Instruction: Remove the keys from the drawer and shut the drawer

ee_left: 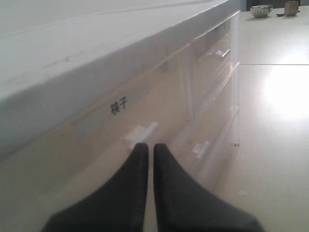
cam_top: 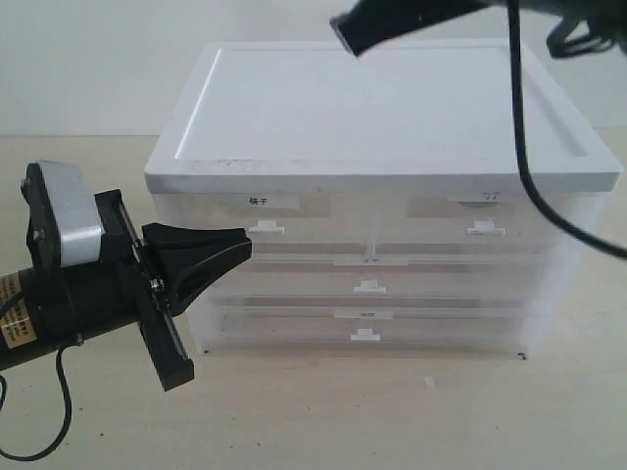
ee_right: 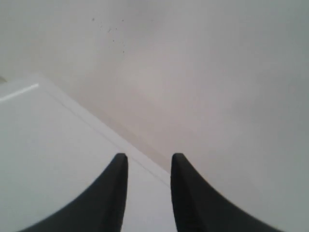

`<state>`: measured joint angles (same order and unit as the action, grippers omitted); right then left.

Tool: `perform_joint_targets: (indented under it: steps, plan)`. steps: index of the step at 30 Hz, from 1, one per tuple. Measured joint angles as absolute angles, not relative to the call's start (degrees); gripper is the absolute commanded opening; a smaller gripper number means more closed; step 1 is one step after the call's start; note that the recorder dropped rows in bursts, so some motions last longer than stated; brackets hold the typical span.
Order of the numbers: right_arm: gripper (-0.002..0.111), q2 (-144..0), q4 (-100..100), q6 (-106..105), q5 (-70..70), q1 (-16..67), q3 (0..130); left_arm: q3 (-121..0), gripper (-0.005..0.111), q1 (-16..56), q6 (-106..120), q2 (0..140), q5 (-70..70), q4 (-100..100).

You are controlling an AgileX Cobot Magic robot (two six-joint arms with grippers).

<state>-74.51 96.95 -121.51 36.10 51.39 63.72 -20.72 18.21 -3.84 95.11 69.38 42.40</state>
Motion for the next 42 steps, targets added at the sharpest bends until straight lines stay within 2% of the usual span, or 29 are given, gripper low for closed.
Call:
perform_joint_targets:
  steps: [6, 14, 21, 27, 29, 30, 32, 34, 36, 38, 41, 42]
  plan:
    - [0.027, -74.98, 99.06, -121.51, 42.1, 51.39, 69.97, -20.72, 0.005, 18.21, -4.36, 95.11, 69.38, 42.48]
    - [0.027, -75.02, 99.8, -121.51, 44.99, 53.44, 60.59, -20.72, 0.005, 18.21, -4.4, 95.11, 69.38, 42.53]
    - [0.027, -76.4, 82.65, -121.51, 56.29, 61.29, 57.35, -20.72, 0.005, 18.21, -4.4, 95.11, 69.38, 42.53]
    - [0.027, -82.48, 74.25, -121.51, 65.32, 63.16, 54.26, -20.72, 0.005, 18.21, -4.4, 95.11, 69.38, 42.53]
    - [0.022, -83.28, 73.41, -121.63, 66.74, 64.2, 53.55, -20.72, 0.005, 18.21, -4.4, 95.11, 69.38, 42.53]
    - [0.014, -83.27, 73.78, -121.63, 66.85, 64.81, 53.46, -20.72, 0.005, 18.21, -4.4, 95.11, 69.38, 42.65]
    - [0.005, -80.78, 78.25, -121.63, 61.63, 65.82, 53.64, -20.72, 0.005, 18.21, -4.49, 95.11, 69.38, 42.63]
    - [0.004, -76.66, 88.73, -121.63, 48.83, 63.91, 54.76, -20.72, 0.005, 18.21, -4.64, 95.11, 69.38, 42.63]
    - [0.004, -71.78, 97.55, -121.63, 37.37, 57.91, 55.92, -20.72, 0.005, 18.21, -4.77, 95.11, 69.38, 42.63]
    - [0.004, -67.16, 99.56, -119.23, 31.62, 52.23, 56.3, -20.72, 0.005, 18.21, -4.91, 95.11, 69.38, 42.78]
    - [0.004, -62.41, 100.04, -115.38, 22.83, 48.82, 56.29, -20.72, 0.005, 18.21, -5.05, 95.11, 69.38, 43.35]
    - [0.004, -60.48, 100.3, -110.78, 13.99, 47.72, 56.29, -20.72, 0.005, 18.21, -5.05, 95.11, 69.38, 43.58]
